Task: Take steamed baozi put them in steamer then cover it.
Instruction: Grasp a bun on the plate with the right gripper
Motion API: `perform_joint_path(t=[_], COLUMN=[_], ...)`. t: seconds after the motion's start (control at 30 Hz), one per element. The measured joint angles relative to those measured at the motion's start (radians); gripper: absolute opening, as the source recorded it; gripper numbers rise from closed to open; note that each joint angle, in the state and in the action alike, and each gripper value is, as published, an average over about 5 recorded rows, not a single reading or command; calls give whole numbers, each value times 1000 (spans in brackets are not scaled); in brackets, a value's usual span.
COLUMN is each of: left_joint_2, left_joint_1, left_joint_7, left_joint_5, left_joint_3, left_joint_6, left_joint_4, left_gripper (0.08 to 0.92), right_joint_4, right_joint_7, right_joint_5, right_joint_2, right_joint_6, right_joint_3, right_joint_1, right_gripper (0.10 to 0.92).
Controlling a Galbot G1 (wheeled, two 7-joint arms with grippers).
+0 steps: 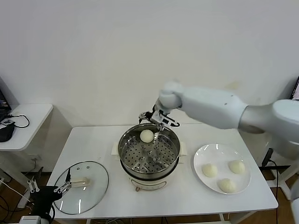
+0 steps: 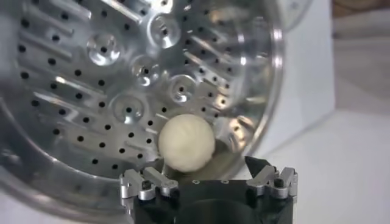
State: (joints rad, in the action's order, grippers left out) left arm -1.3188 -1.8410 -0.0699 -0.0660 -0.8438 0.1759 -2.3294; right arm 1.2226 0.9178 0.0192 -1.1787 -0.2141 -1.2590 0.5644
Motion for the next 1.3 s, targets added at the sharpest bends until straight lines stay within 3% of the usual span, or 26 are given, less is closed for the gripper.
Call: perform_joint_path(t=[0.27,0.5,0.87,1.3], left_joint_2=[24,45,50,49], left_joint_1=[21,44,66,56], left_joint_7=[4,7,7,10], left_joint_5=[-14,-16,-16,-17], left_joint_3=[3,18,23,-1], left_joint_6=[9,16,21,27], left_joint_4=[2,14,31,32], left_gripper=[823,823,823,823], right_joint_4=[216,368,448,371], right_joint_7=[40,61,59,47], right_joint_5=[-189,-240,-178,-23], right_joint_2=[209,448,685,720], right_joint_6=[257,391,476,490], right_joint_3=[-27,-53,4,269], right_joint_1=[108,135,-13,-423], right_gripper=[823,823,823,823])
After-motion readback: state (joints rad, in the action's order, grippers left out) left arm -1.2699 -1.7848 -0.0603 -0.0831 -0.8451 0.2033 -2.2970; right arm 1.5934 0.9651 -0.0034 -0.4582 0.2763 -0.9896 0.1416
